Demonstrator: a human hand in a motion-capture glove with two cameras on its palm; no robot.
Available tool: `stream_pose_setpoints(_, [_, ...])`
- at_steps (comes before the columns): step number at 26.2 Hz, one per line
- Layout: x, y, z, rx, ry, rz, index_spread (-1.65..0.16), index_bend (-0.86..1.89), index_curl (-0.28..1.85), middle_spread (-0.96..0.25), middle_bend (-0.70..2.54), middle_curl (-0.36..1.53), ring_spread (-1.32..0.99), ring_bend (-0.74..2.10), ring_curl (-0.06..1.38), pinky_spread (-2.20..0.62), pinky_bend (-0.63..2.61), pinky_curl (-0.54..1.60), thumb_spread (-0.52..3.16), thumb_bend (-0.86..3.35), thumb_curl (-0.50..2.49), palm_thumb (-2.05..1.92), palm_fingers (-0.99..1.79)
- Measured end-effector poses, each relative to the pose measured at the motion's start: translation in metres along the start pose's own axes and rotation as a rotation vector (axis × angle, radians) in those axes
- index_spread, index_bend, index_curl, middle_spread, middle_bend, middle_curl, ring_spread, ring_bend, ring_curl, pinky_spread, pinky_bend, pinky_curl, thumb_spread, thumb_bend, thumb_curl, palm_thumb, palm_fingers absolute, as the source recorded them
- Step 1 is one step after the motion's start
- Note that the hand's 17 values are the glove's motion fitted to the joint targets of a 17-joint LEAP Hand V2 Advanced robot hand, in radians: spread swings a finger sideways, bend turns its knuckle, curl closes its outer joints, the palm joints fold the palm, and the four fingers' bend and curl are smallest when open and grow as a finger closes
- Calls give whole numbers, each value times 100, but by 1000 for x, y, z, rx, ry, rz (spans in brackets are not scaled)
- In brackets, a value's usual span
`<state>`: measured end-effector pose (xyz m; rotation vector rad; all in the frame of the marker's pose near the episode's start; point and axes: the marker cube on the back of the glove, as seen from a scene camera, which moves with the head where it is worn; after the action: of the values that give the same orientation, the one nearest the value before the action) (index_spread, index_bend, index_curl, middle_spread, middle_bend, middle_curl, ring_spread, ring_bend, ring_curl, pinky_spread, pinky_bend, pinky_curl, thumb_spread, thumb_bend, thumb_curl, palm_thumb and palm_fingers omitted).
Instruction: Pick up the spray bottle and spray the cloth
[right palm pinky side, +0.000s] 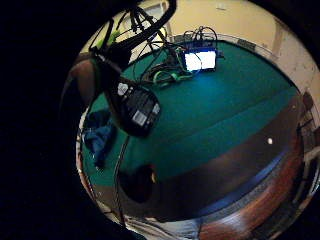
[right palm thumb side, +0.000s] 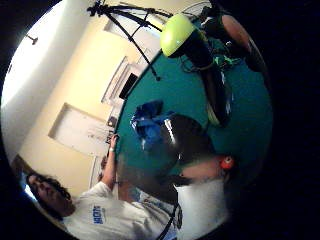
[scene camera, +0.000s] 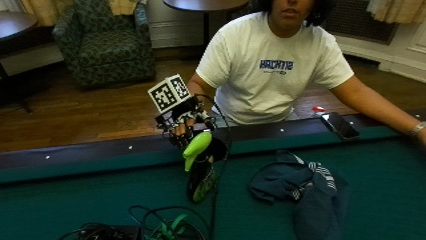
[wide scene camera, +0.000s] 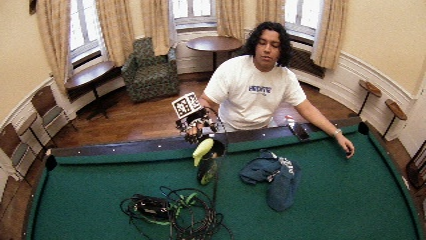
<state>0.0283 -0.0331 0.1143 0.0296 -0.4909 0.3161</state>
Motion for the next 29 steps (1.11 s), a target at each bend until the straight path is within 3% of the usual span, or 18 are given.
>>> stream_pose_setpoints(12, [13,-44,51,-36,-322,211,-34,16,23,-11,27,35,-9,48,33,8,32,30,112,5,31,61,83])
stream_pose_setpoints(23, [1,-71,73,-25,-516,233,-32,21,32,-17,35,40,-13,42,33,4,14,26,104,3,36,74,110])
stream_pose_setpoints(29, [-9,-83,84,75,-602,254,-31,15,34,-19,38,42,-16,48,36,-2,17,27,99,2,39,81,118])
